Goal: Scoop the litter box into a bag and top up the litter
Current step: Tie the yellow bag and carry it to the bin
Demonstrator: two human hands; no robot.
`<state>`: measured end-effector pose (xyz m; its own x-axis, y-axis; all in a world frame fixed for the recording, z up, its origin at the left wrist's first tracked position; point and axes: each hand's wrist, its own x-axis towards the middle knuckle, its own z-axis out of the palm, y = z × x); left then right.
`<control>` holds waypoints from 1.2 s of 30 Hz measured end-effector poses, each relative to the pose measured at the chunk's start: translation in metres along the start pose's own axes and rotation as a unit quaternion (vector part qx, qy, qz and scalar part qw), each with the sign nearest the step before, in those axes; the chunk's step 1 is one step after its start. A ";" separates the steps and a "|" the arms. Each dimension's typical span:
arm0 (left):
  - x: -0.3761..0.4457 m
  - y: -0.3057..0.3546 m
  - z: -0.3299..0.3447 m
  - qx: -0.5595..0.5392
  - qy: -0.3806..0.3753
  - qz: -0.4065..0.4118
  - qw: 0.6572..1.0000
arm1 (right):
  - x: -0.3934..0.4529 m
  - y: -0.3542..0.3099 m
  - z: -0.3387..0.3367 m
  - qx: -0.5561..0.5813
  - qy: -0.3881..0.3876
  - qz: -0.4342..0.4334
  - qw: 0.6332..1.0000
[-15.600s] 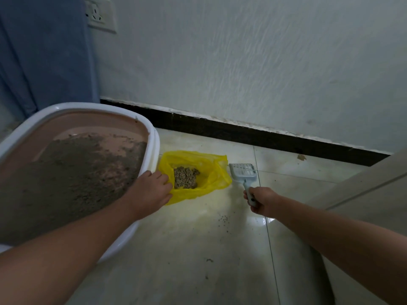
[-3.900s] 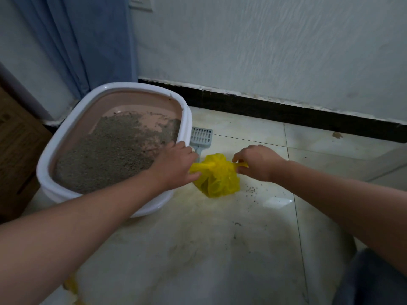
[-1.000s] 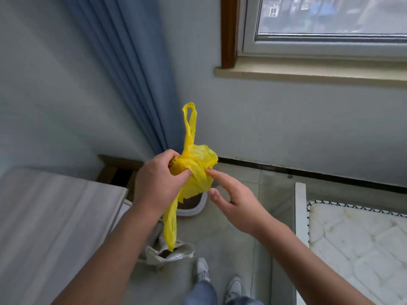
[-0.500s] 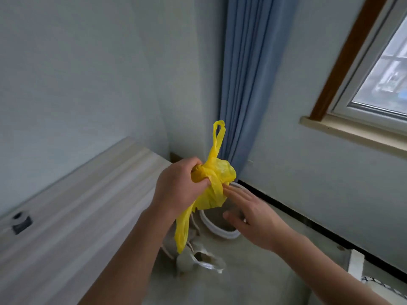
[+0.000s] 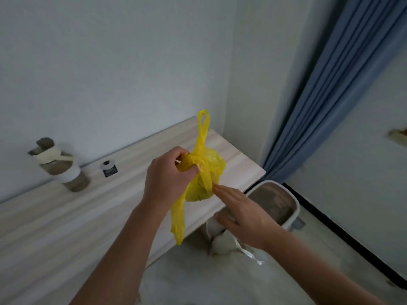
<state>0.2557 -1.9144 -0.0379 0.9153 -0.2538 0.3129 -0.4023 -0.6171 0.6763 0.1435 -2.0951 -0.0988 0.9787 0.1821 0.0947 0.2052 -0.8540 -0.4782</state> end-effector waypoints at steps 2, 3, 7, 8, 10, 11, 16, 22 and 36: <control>-0.006 -0.014 -0.024 0.010 0.022 -0.029 0.999 | 0.015 -0.018 0.009 0.006 -0.015 -0.032 0.999; -0.009 -0.020 -0.036 0.017 0.033 -0.044 0.998 | 0.023 -0.026 0.012 0.005 -0.022 -0.051 0.998; -0.018 -0.038 -0.075 0.045 0.071 -0.110 0.990 | 0.051 -0.055 0.019 0.012 -0.016 -0.137 0.990; -0.021 -0.040 -0.083 0.053 0.086 -0.126 0.987 | 0.058 -0.060 0.019 0.020 -0.013 -0.159 0.987; -0.029 -0.045 -0.097 0.076 0.117 -0.158 0.978 | 0.069 -0.071 0.021 0.037 -0.014 -0.207 0.978; -0.034 -0.046 -0.104 0.087 0.131 -0.175 0.972 | 0.074 -0.075 0.022 0.042 -0.018 -0.231 0.972; -0.067 -0.051 -0.133 0.140 0.205 -0.251 0.936 | 0.092 -0.096 0.042 0.034 -0.072 -0.326 0.942; -0.130 -0.043 -0.163 0.179 0.281 -0.315 0.889 | 0.090 -0.124 0.077 0.046 -0.146 -0.399 0.904; -0.317 -0.038 -0.237 0.200 0.409 -0.407 0.792 | 0.021 -0.266 0.137 0.096 -0.253 -0.515 0.813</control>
<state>-0.0242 -1.6338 -0.0048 0.4812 0.8161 0.3202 0.5027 -0.5561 0.6619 0.1084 -1.7974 -0.0897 0.1508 0.9714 0.1833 0.8621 -0.0385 -0.5052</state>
